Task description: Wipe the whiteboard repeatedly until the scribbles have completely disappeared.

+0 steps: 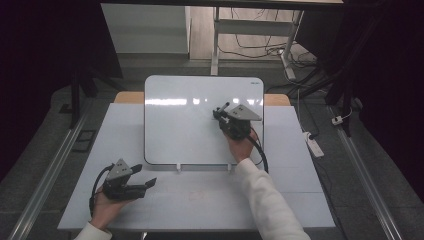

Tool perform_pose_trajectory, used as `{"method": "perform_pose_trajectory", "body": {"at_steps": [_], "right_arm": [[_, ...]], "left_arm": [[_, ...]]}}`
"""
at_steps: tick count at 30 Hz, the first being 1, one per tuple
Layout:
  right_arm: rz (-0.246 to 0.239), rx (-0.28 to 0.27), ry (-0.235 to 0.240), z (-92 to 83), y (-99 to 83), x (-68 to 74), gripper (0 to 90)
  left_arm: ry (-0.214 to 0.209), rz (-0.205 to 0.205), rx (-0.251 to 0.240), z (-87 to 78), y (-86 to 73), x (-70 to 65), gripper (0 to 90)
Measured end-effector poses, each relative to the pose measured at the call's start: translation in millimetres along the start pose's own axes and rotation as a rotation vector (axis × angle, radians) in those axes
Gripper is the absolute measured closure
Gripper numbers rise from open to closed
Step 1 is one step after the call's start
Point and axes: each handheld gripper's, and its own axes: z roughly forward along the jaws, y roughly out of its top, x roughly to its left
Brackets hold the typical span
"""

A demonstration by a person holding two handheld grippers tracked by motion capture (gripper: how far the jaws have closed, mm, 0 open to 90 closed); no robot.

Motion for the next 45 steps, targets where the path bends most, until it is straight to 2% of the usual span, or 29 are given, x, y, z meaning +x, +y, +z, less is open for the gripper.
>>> {"method": "perform_pose_trajectory", "body": {"at_steps": [1,2,4,5,6,9,11,12,13,14,15,16,17,19,21,22,23,24,26,27,30,32,35,36,37,40,41,42,45], "right_arm": [[0.017,-0.006,0.001,0.0,-1.1,0.5,77.8],[-0.003,0.016,0.014,0.9,-1.4,6.4,77.8],[-0.107,0.053,0.072,5.0,-3.8,23.6,77.8],[-0.154,0.063,0.061,5.2,-4.4,28.8,77.8],[-0.161,0.069,0.061,4.4,-4.0,27.3,77.8],[-0.064,0.036,0.000,-5.6,-3.3,4.5,77.8],[-0.014,0.020,-0.009,-9.1,-3.5,-2.5,77.8],[-0.017,0.024,-0.011,-8.8,-3.9,1.0,77.8],[-0.022,0.035,0.022,-6.2,-5.1,7.0,77.8],[-0.050,0.047,0.052,-3.4,-6.9,14.6,77.8],[-0.101,0.055,0.045,-2.3,-8.0,20.8,77.7],[-0.124,0.057,0.039,-2.5,-8.1,21.2,77.8],[-0.098,0.047,0.044,-3.6,-8.1,15.8,77.8],[-0.047,0.018,-0.027,-10.6,-6.6,0.5,77.8],[0.014,-0.007,-0.047,-14.3,-6.2,-9.5,77.8],[0.015,-0.011,-0.049,-14.0,-6.9,-6.9,77.7],[-0.003,0.000,-0.019,-11.6,-8.0,-1.7,77.8],[-0.034,0.015,0.022,-8.8,-9.8,5.1,77.8],[-0.108,0.032,0.035,-7.9,-11.2,11.7,77.8],[-0.090,0.032,0.041,-9.5,-10.9,7.0,77.8],[-0.003,0.001,-0.037,-20.8,-8.5,-16.6,77.8],[0.025,-0.008,-0.044,-24.1,-9.1,-21.1,77.8],[-0.048,0.029,0.012,-20.8,-13.3,-6.1,77.8],[-0.084,0.039,0.000,-21.0,-13.2,-3.9,77.8],[-0.082,0.043,0.002,-21.7,-12.0,-6.9,77.8],[-0.006,0.007,-0.056,-26.4,-7.3,-25.2,77.8],[0.019,0.001,-0.049,-27.0,-7.1,-28.2,77.8],[0.014,0.003,-0.050,-27.3,-7.8,-26.2,77.7],[-0.060,0.034,-0.005,-24.9,-12.4,-11.7,77.7]], "left_arm": [[0.000,0.000,0.001,0.5,0.1,0.1,26.6],[-0.002,0.000,0.004,1.2,0.2,0.4,26.6],[-0.006,-0.002,0.008,2.7,0.6,1.2,26.6],[-0.008,-0.004,0.008,2.9,0.7,1.4,26.6],[-0.008,-0.005,0.007,2.6,0.7,1.4,26.6],[-0.008,-0.009,0.000,1.1,0.1,1.3,26.6],[-0.010,-0.011,0.000,1.3,0.3,1.8,26.6],[-0.010,-0.012,0.001,1.8,0.5,1.8,26.6],[-0.009,-0.011,0.003,2.2,0.5,1.6,26.6],[-0.008,-0.009,0.005,2.4,0.4,1.5,26.6],[-0.007,-0.008,0.006,2.3,0.4,1.4,26.6],[-0.006,-0.009,0.004,1.7,0.3,1.3,26.6],[-0.007,-0.010,0.000,1.0,0.1,1.3,26.6],[-0.008,-0.013,-0.003,-0.4,-0.2,1.4,26.7],[-0.008,-0.013,-0.005,-0.5,-0.2,1.8,26.8],[-0.009,-0.014,-0.004,-0.2,-0.1,2.1,26.8],[-0.009,-0.013,-0.003,0.4,0.0,2.1,26.8],[-0.010,-0.011,0.000,0.8,0.1,2.3,26.8],[-0.011,-0.010,0.002,1.0,-0.1,2.0,26.8],[-0.010,-0.009,0.001,0.5,-0.3,1.6,26.8],[-0.009,-0.010,-0.006,-1.0,-0.7,1.5,26.8],[-0.010,-0.012,-0.005,-0.7,-0.5,2.3,26.8],[-0.013,-0.010,0.001,1.3,-0.1,2.8,26.7],[-0.014,-0.008,0.004,1.6,-0.1,2.8,26.7],[-0.015,-0.007,0.004,1.6,-0.2,2.5,26.7],[-0.014,-0.009,-0.002,0.0,-0.5,1.9,26.7],[-0.014,-0.009,-0.004,-0.5,-0.5,2.3,26.7],[-0.014,-0.011,-0.005,-0.3,-0.5,2.8,26.7],[-0.016,-0.012,0.004,2.2,-0.3,3.6,26.6]]}}
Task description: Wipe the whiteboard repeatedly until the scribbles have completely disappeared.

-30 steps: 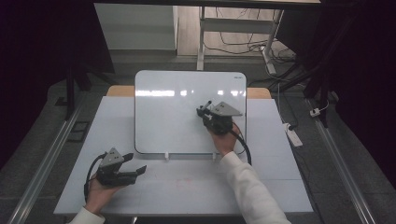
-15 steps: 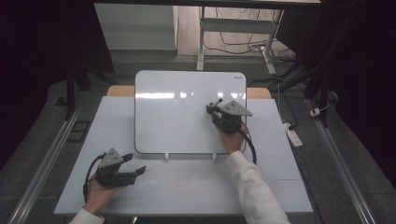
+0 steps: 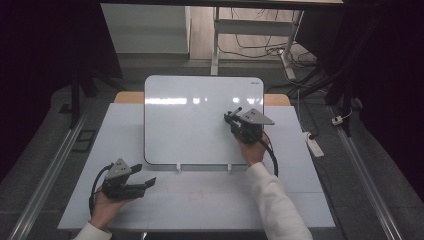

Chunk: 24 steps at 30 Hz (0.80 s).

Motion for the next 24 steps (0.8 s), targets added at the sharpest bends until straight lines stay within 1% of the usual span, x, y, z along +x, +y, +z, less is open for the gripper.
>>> {"method": "perform_pose_trajectory", "body": {"at_steps": [1,2,4,5,6,7,9,10,11,12,14,15,16,17,19,20,21,22,24], "right_arm": [[-0.012,0.000,-0.006,0.3,0.2,0.3,77.8],[-0.002,-0.006,-0.009,0.5,1.1,-3.6,77.7],[0.045,-0.035,-0.051,0.4,5.0,-15.1,77.8],[0.067,-0.044,-0.060,0.8,7.4,-19.7,77.7],[0.083,-0.051,-0.060,2.0,9.0,-20.9,77.7],[0.081,-0.049,-0.057,3.5,9.4,-17.7,77.7],[0.031,-0.031,-0.013,8.2,7.7,-6.0,77.7],[0.011,-0.028,-0.004,9.6,6.9,-2.2,77.7],[0.005,-0.027,-0.003,9.5,7.1,-3.5,77.8],[0.032,-0.038,-0.011,8.6,7.8,-8.9,77.7],[0.108,-0.071,-0.068,4.6,9.4,-21.9,77.7],[0.132,-0.078,-0.065,4.0,9.4,-25.2,77.8],[0.122,-0.077,-0.074,4.7,9.4,-22.9,77.7],[0.094,-0.062,-0.064,6.0,9.5,-17.6,77.7],[0.045,-0.040,0.004,11.3,8.6,-4.2,77.7],[0.009,-0.030,0.020,13.8,8.4,1.5,77.7],[-0.014,-0.026,0.011,15.1,8.8,3.4,77.7],[0.007,-0.033,0.005,15.8,9.8,0.9,77.8],[0.085,-0.064,-0.011,16.7,11.0,-5.9,77.8]], "left_arm": [[-0.001,0.002,0.003,0.7,0.2,-0.3,26.6],[-0.001,0.005,0.004,0.9,0.2,-0.9,26.5],[-0.002,0.010,0.004,0.3,0.1,-1.9,26.5],[0.000,0.010,0.002,-0.2,0.2,-1.9,26.5],[-0.001,0.007,-0.001,-0.4,0.2,-1.6,26.5],[-0.002,0.005,-0.002,-0.3,0.2,-1.0,26.5],[0.000,0.003,0.001,0.3,0.1,-0.1,26.5],[0.000,0.003,0.003,0.7,0.0,0.1,26.5],[0.000,0.004,0.004,0.8,-0.1,-0.1,26.5],[0.000,0.007,0.004,0.5,-0.3,-0.3,26.5],[0.001,0.006,0.001,-0.4,-0.5,-0.8,26.5],[0.001,0.004,-0.001,-0.7,-0.5,-0.7,26.5],[0.001,0.002,-0.001,-0.6,-0.4,-0.3,26.5],[0.001,0.001,-0.001,-0.1,-0.3,0.2,26.5],[0.001,0.002,0.004,0.9,-0.2,0.3,26.5],[0.000,0.004,0.006,1.0,-0.2,0.0,26.5],[0.002,0.006,0.005,0.8,-0.2,-0.4,26.5],[0.001,0.006,0.004,0.4,-0.3,-0.8,26.5],[0.001,0.003,0.001,-0.4,-0.4,-0.6,26.5]]}}
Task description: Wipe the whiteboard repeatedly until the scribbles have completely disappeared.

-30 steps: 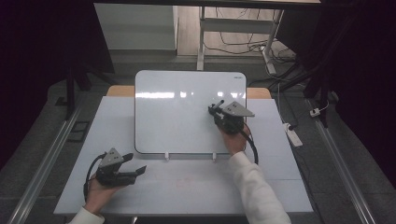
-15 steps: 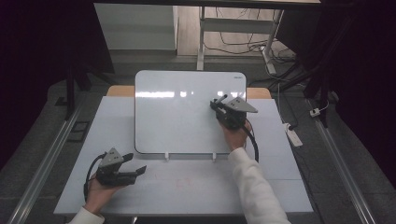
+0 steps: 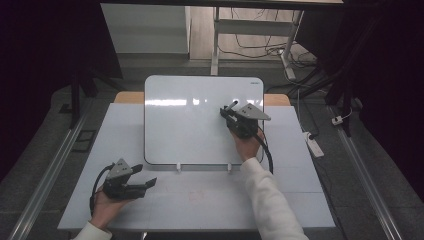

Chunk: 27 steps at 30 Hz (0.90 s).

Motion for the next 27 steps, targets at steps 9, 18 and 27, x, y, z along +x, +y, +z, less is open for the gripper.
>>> {"method": "perform_pose_trajectory", "body": {"at_steps": [9,18,27], "right_arm": [[-0.016,0.022,0.018,4.0,-0.5,11.9,77.8],[-0.024,0.041,-0.008,-24.2,1.3,-2.0,77.8],[-0.057,0.092,0.136,-67.1,0.1,14.0,77.7]], "left_arm": [[0.001,-0.008,-0.001,-0.7,-0.9,1.3,26.5],[0.004,-0.007,-0.003,0.0,-0.2,1.1,26.7],[0.016,-0.004,-0.019,0.7,1.5,-1.0,27.3]]}}
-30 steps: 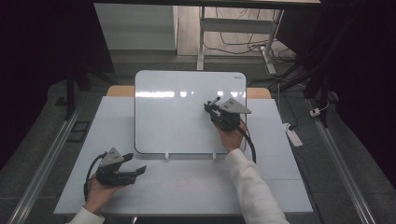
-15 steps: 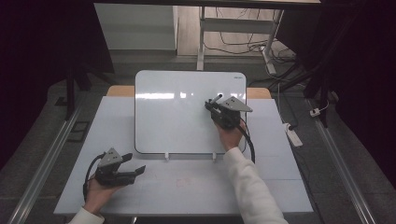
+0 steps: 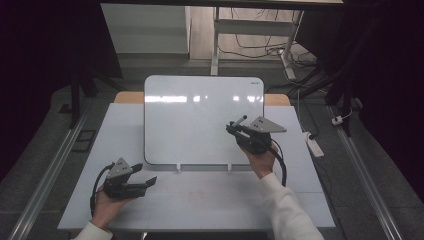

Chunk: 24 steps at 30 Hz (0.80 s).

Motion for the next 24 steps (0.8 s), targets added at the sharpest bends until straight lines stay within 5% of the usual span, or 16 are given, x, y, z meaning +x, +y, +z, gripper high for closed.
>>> {"method": "perform_pose_trajectory", "body": {"at_steps": [14,24], "right_arm": [[0.017,0.120,0.161,-25.2,-30.5,22.3,77.7],[0.019,0.202,0.268,-21.2,-43.6,43.0,77.6]], "left_arm": [[0.017,0.024,-0.045,-1.5,5.4,-4.0,27.9],[-0.072,0.141,-0.116,7.2,52.0,-38.4,27.9]]}}
